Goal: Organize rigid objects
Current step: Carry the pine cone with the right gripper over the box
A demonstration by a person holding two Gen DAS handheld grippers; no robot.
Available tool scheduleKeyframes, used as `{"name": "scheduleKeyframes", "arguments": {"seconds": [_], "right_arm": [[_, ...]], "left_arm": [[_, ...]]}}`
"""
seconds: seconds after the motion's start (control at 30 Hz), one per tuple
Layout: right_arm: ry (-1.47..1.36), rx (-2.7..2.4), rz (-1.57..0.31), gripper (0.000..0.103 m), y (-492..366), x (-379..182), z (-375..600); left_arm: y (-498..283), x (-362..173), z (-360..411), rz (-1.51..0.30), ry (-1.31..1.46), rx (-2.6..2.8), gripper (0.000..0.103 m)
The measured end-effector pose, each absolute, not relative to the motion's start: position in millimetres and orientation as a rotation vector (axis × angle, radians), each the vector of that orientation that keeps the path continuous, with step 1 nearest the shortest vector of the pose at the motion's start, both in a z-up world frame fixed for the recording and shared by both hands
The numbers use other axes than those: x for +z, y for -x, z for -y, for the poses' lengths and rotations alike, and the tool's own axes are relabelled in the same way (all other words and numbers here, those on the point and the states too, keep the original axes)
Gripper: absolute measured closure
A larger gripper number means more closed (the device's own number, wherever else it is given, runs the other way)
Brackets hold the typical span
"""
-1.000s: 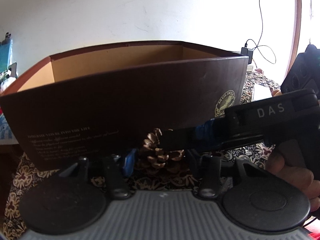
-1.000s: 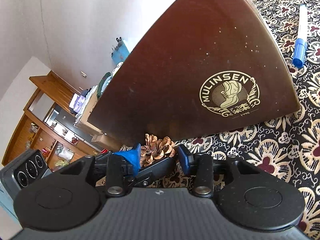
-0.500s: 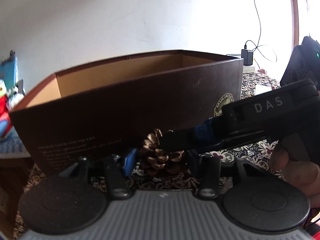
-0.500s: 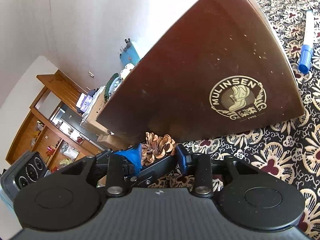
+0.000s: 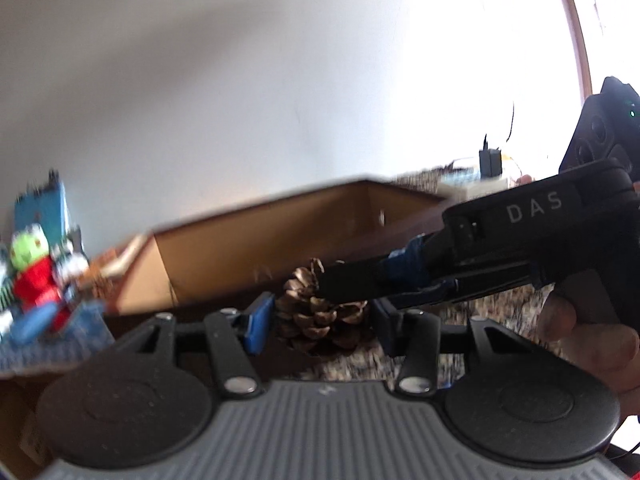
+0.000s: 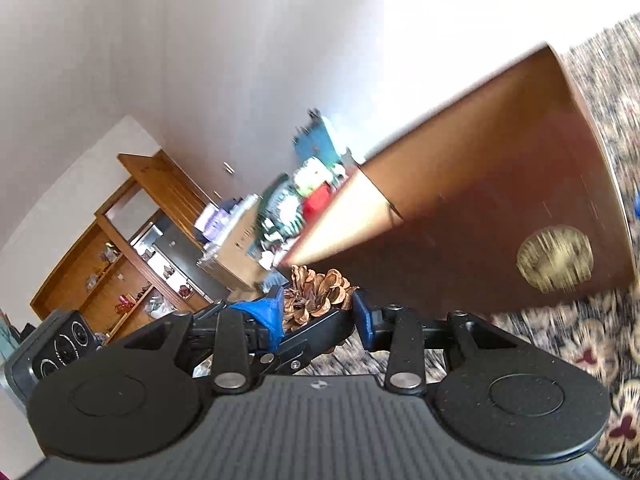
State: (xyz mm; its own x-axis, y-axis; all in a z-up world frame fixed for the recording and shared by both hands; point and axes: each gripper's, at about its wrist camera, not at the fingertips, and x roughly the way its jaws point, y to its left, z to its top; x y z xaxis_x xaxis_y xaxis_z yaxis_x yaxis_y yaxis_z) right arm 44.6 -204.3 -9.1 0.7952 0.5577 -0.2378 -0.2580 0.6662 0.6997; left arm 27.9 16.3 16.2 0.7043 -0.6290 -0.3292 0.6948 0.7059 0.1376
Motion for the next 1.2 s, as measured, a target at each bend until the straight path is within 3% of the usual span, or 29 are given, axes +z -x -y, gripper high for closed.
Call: {"name": "scheduleKeyframes", "arguments": {"seconds": [0.2,0.43,0.93,1.2], "right_arm": [[-0.606,0.440,-0.435,0.082,-67,36,191],[-0.481,0.391,-0.520,0.082,-115,61,180],[-0.567,0.359,-0.919,0.083,-205,13,181],[-0.603,0.351,-0.940,0.083,-214,5,184]], "left_arm": [[-49,57,-23,-0.221,-0.239,-0.783,0.053],[-103,82,-21,-0.333,-0.188,-0.815,0.053],[-185,45,-11,-0.659,-0.211,-0.729,0.057],[-196,40,-15,-0.692,-0.209,-0.695,0.056]]}}
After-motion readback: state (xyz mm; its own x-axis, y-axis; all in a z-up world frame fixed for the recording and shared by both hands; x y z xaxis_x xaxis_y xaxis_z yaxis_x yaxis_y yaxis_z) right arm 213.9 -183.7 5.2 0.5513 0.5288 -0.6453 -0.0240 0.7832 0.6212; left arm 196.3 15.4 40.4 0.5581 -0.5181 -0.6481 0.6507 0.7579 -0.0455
